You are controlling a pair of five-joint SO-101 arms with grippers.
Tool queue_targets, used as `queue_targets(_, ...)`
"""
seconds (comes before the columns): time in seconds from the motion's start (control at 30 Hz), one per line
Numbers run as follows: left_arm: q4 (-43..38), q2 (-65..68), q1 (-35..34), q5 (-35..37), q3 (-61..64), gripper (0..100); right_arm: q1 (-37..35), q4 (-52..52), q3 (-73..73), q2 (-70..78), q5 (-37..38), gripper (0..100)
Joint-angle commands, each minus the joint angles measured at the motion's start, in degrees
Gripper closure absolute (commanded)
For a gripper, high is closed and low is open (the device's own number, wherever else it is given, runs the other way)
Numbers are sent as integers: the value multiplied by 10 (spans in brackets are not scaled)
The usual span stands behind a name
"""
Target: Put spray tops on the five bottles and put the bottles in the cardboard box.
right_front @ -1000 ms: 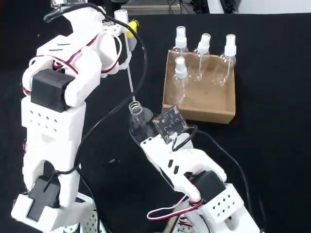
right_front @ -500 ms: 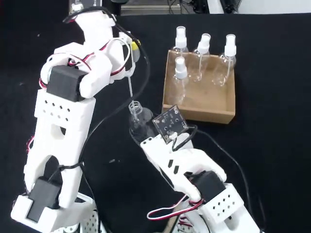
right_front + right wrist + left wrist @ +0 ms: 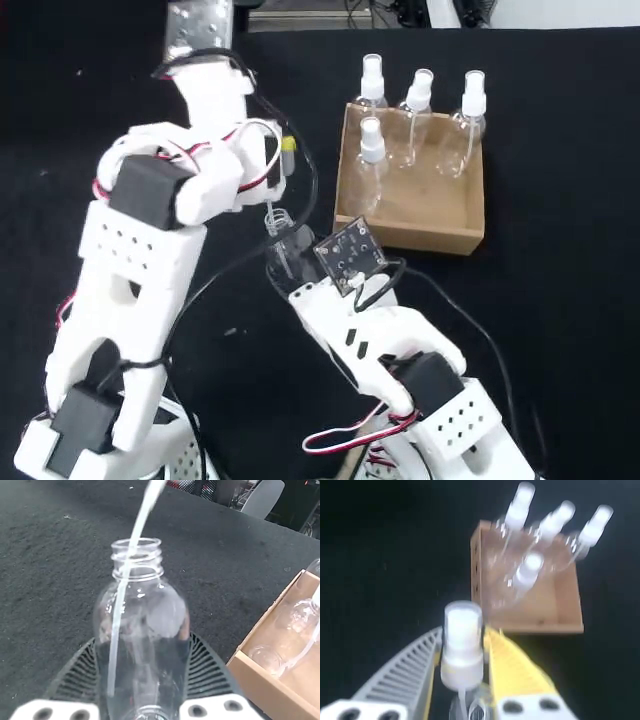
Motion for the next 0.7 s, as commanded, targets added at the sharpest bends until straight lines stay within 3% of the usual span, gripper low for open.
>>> queue_targets(0.0,7,-24,-1,6,-1,799,-2,-14,-7,-22,-3,988)
queue_targets(0.17,3,-81,-1,6,16,586,-1,-14,-7,-22,-3,988)
queue_targets(0.33,2,-146,-7,3,34,547,25,-15,-7,-22,-3,988)
queue_targets(0.53,7,-190,-129,3,45,547,115,26,-58,-22,-3,988)
queue_targets(0.67,-4,-196,-234,0,145,547,194,95,-128,-22,1,988)
